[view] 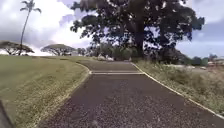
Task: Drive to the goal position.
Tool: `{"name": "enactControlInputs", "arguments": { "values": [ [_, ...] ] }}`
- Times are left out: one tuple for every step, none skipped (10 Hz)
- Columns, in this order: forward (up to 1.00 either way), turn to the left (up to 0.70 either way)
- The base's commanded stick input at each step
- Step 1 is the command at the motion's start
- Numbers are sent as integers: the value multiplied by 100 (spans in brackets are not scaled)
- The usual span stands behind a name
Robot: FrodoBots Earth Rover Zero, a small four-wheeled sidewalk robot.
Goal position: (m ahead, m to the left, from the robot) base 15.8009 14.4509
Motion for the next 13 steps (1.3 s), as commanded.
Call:
{"name": "enactControlInputs", "arguments": {
  "values": [
    [70,0],
    [70,0],
    [70,0],
    [70,0],
    [70,0],
    [70,0],
    [70,0],
    [70,0],
    [70,0],
    [70,0],
    [70,0],
    [70,0],
    [70,0]
  ]
}}
